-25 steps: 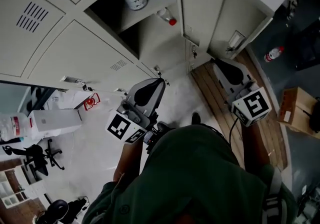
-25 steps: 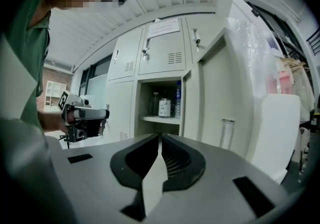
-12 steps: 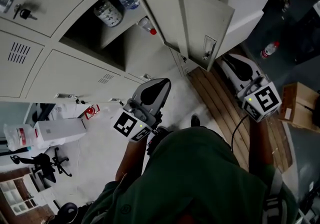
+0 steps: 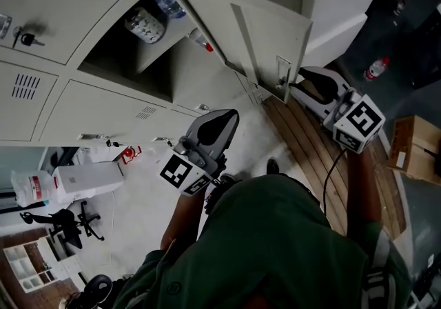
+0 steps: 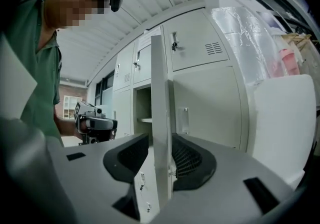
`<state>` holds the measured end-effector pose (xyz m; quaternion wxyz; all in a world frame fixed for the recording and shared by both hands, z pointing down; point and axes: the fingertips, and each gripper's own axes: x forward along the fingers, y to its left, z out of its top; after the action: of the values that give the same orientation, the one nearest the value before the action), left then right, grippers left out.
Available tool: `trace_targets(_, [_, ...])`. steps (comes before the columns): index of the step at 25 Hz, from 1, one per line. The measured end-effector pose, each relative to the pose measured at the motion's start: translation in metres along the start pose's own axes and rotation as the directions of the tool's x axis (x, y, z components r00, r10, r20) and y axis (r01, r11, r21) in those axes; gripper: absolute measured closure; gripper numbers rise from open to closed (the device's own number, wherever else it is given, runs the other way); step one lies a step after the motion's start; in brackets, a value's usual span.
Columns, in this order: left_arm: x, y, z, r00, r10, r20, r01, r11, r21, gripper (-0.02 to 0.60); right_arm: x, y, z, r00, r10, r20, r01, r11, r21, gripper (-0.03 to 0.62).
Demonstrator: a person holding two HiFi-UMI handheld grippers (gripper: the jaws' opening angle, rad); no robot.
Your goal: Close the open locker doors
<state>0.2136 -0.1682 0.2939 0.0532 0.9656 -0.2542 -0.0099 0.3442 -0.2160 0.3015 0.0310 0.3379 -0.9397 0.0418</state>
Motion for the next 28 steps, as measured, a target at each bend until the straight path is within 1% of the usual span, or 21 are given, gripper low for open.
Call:
trace_targets(1, [0.000,0.001,0.000,1.000,0.002,-0.001,-0.002,1.000,-0.002,0.580,0.001,0.000,0.000,1.000,0.005,0.002,-0.005,1.000,-0.001,0.457])
trace_targets(2, [0.000,0.001,-0.001,1.000,0.005,-0.002,-0.005,1.000,-0.003,0.580,0.002,0.000,-0.001,1.000,0.010,0.003,-0.010,1.000,-0.003,0.489])
trace_targets(3, [0.000,0.001,-0.001,1.000,0.007,-0.002,-0.007,1.000,-0.004,0.580,0.002,0.002,-0.001,1.000,0.016,0.005,-0.016,1.000,-0.005,0.505])
trace_targets(11, [-0.014,0.006,-0.002,0.999,0.034,0.004,-0.034,0.999,-0.005,0.580,0.010,0.029,-0.001,0.997,0.081,-0.009,-0.081,0.996,-0.034,0.507])
trace_targets(14, [-0.023,0.008,-0.002,0.999,0.048,0.008,-0.048,0.999,-0.003,0.580,0.014,0.043,-0.001,0.995,0.100,-0.011,-0.100,0.995,-0.026,0.505])
trace_targets(21, [-0.052,0.017,-0.005,0.996,0.092,0.022,-0.091,0.996,-0.010,0.580,0.033,0.089,0.002,0.985,0.171,-0.019,-0.171,0.985,-0.026,0.507])
trace_targets(22, [-0.057,0.019,-0.005,0.995,0.099,0.024,-0.098,0.995,-0.010,0.580,0.037,0.096,0.002,0.983,0.181,-0.023,-0.182,0.983,-0.031,0.517])
trace_targets(28, [-0.091,0.032,-0.006,0.990,0.139,0.037,-0.138,0.990,-0.018,0.580,0.071,0.140,0.003,0.969,0.245,-0.039,-0.246,0.968,-0.045,0.536])
